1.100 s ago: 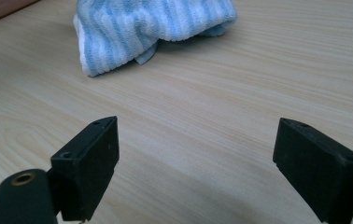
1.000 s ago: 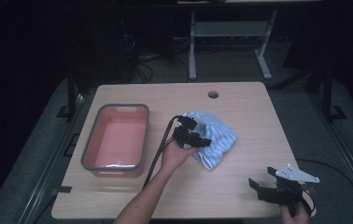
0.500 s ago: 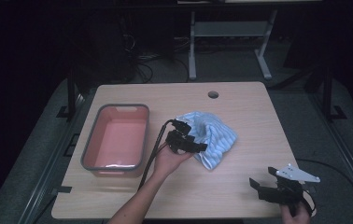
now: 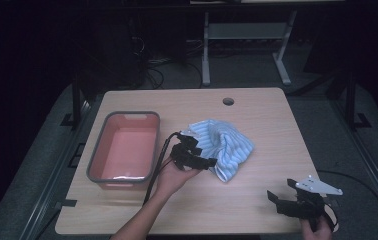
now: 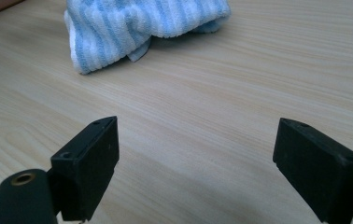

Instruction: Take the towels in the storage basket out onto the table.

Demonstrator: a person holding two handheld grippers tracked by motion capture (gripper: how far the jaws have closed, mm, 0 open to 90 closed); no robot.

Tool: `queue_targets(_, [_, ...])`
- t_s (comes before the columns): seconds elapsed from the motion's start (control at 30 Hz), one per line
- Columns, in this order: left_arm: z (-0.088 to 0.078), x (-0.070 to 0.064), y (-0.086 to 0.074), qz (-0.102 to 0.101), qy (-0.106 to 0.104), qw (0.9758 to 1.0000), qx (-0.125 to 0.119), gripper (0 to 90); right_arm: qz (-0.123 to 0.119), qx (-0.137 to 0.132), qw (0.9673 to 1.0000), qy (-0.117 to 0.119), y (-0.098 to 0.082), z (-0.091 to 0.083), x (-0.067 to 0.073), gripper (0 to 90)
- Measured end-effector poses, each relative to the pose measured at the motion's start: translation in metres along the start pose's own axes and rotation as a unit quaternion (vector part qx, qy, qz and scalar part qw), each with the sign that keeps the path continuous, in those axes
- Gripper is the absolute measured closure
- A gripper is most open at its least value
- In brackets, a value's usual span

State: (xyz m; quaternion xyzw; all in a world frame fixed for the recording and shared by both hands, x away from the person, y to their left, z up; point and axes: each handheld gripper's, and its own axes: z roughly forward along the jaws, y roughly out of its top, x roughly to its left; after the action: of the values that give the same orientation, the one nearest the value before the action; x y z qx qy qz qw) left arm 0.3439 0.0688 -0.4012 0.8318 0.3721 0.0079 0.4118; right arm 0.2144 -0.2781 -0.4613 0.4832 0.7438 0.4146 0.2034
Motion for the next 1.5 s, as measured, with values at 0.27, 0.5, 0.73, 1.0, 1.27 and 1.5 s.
queue_targets(0.27, [-0.006,0.000,-0.008,0.005,-0.002,1.0000,0.000,23.2,-0.002,0.002,1.0000,-0.003,0.000,0.000,-0.001,13.7])
queue_targets(0.5, [-0.011,-0.003,-0.017,-0.003,-0.014,0.9999,-0.008,23.5,-0.005,0.004,1.0000,-0.005,0.000,0.001,-0.002,13.7])
queue_targets(0.73, [-0.019,-0.004,-0.028,-0.001,-0.017,0.9998,-0.009,23.6,-0.007,0.005,0.9999,-0.006,0.000,0.002,-0.002,13.8])
queue_targets(1.0, [-0.027,-0.005,-0.041,0.000,-0.025,0.9996,-0.014,23.7,-0.004,0.008,0.9999,-0.008,0.000,0.002,-0.002,13.7])
queue_targets(1.27, [-0.032,-0.011,-0.050,0.002,-0.032,0.9993,-0.019,23.7,-0.008,0.010,0.9999,-0.007,0.000,0.004,-0.001,13.7])
queue_targets(1.5, [-0.032,-0.014,-0.057,0.006,-0.032,0.9993,-0.021,23.7,-0.009,0.010,0.9999,-0.007,0.000,0.004,-0.001,13.7])
